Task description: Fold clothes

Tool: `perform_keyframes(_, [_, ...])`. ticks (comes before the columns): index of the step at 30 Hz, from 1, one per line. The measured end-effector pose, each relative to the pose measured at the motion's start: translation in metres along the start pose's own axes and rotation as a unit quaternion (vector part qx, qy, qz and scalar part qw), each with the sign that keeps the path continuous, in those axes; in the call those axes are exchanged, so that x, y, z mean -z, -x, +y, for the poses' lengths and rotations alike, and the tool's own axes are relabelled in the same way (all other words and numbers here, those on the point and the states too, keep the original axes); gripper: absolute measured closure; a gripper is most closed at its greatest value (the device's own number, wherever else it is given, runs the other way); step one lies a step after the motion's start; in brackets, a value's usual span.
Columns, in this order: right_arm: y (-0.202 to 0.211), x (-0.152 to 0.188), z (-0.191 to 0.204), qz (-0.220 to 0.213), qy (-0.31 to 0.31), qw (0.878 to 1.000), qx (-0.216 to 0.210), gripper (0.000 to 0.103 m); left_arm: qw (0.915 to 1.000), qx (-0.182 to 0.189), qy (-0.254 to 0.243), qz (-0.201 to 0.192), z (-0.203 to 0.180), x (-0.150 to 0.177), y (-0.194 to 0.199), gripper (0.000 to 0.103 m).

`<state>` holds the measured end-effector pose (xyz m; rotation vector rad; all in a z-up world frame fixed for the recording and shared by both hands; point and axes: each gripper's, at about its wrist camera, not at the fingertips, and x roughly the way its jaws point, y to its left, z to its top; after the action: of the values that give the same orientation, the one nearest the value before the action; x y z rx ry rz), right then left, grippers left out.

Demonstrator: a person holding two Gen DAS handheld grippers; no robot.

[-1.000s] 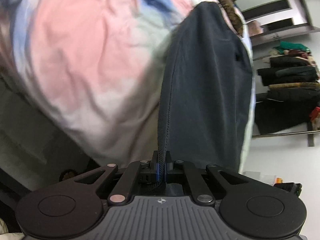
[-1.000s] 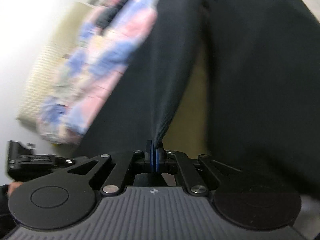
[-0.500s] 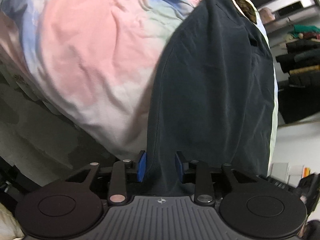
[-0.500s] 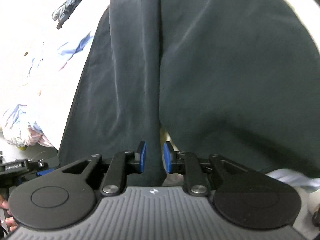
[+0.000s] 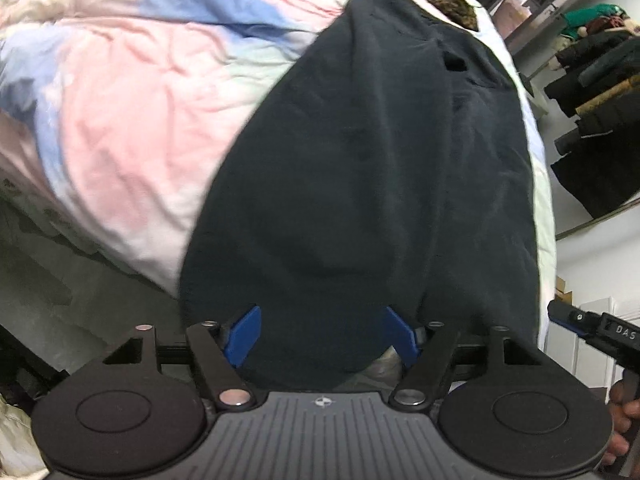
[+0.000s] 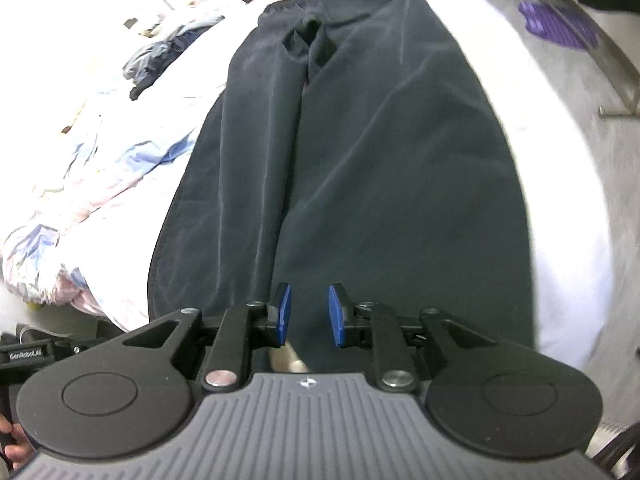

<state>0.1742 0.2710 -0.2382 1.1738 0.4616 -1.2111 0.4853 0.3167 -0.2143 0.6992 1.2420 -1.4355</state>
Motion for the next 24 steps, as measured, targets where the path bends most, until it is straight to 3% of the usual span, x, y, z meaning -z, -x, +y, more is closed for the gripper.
perform_keyframes(11, [0.059, -0.037, -0.063, -0.025, 0.042, 0.998, -0.036, 0.078, 0.9981, -0.056, 0.022, -0.014, -0.131, 0.046, -0.001, 0.024])
perform_keyframes(24, [0.099, -0.064, -0.120, -0.033, 0.029, 0.999, -0.010, 0.077, 0.9990, -0.019, -0.035, -0.022, -0.239, 0.031, -0.029, 0.024])
